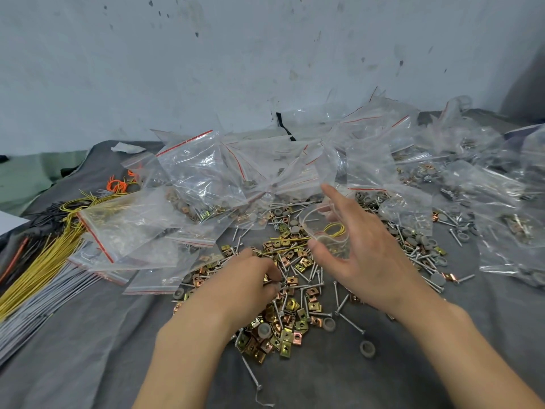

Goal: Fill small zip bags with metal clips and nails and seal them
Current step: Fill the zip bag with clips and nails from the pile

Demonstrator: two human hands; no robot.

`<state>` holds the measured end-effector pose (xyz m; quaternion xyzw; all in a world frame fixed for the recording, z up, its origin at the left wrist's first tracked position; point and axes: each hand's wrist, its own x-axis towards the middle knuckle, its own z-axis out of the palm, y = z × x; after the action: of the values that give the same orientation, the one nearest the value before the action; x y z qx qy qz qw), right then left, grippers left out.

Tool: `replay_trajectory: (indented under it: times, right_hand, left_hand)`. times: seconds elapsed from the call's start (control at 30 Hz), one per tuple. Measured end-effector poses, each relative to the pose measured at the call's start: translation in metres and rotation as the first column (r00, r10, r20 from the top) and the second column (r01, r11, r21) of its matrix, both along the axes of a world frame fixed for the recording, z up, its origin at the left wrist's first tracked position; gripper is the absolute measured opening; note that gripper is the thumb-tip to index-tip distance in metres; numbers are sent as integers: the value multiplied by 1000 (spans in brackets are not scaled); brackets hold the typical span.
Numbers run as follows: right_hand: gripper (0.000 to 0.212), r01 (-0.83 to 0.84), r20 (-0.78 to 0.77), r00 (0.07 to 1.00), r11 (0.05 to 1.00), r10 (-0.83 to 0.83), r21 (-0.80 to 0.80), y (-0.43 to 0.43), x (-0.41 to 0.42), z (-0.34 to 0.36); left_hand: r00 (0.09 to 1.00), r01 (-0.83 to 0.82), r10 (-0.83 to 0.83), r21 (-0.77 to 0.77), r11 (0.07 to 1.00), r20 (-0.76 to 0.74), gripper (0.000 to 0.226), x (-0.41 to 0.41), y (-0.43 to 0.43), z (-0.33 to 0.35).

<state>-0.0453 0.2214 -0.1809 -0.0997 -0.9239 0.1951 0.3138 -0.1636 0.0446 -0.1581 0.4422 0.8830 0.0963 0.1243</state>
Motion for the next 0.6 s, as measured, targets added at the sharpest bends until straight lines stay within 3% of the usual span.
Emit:
replay_trajectory:
  times: [0.23, 0.4, 0.6]
  right_hand:
    - [77, -8, -4, 1000, 1000, 8, -2, -2, 0, 1]
    - [78, -11, -19, 1000, 1000, 10, -6, -2, 0, 1]
    - [78, -13, -23, 1000, 1000, 13, -4, -3, 0, 1]
  left_hand:
    - [1000, -14, 14, 121, 993, 6, 4, -3, 1, -4]
    - [998, -61, 58, 264, 963, 19, 3, -7, 2, -3]
    - [983, -132, 6, 686, 715, 182, 9, 4, 15, 16]
